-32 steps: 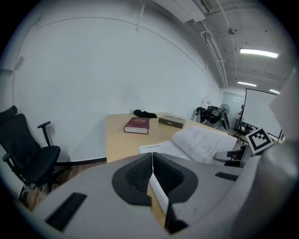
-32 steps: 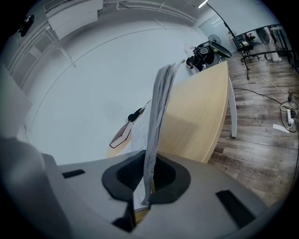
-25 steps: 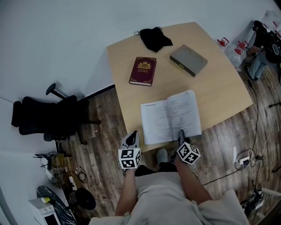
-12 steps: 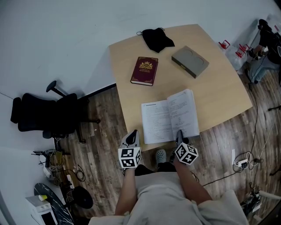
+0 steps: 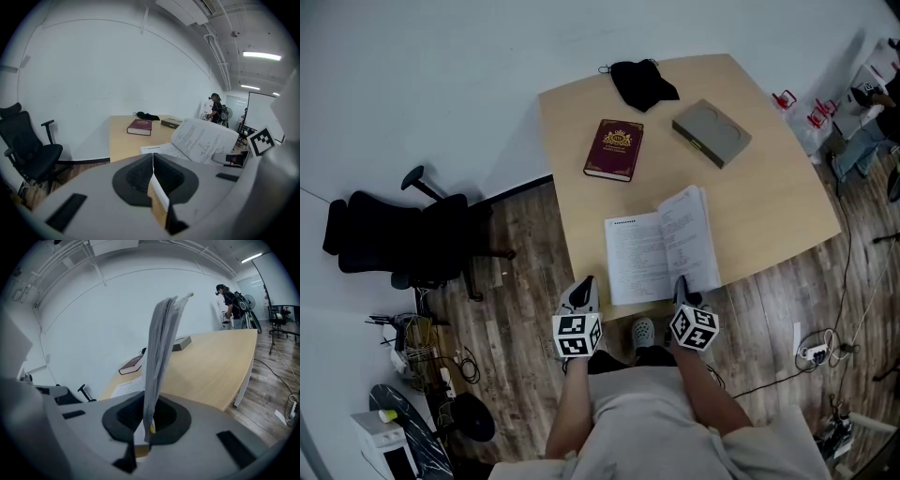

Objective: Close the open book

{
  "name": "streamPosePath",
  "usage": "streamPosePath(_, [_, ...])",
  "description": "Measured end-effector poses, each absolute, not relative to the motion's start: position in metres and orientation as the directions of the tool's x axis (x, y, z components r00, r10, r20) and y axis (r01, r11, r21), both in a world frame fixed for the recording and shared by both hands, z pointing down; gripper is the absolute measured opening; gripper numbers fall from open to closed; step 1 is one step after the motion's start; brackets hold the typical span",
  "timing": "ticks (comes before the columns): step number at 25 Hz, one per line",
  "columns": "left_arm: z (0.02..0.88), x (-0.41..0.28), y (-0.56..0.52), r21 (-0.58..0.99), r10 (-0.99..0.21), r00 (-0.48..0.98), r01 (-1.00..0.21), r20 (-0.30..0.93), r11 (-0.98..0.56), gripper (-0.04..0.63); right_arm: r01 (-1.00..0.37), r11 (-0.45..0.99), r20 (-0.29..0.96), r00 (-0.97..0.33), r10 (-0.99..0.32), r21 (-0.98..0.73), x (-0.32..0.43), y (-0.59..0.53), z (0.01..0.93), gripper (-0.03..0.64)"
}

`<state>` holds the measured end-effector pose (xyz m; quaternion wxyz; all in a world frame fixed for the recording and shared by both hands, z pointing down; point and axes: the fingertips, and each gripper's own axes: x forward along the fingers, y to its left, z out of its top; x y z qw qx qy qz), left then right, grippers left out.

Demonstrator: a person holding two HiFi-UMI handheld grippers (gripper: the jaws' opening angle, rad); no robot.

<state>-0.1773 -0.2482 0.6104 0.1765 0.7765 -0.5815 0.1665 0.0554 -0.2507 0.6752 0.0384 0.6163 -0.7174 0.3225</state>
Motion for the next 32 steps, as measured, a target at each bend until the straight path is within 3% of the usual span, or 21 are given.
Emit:
streamPosePath(16, [0.609,-0.188,-0.248,0.105,-0.856,0.266,-0.964,0.444,-0.244,0.023,-0.948,0.292,0.491,-0.316,-0.812,-0.127,0.015,-0.250,0.673,0.029])
streamPosePath(32, [0.606,-0.193,-0.243,0.114,-0.859,0.254,-0.967,0.445,-0.227,0.023,-0.915,0.402,0.548,-0.350,-0.760,-0.028,-0.004,-0.248,0.681,0.031])
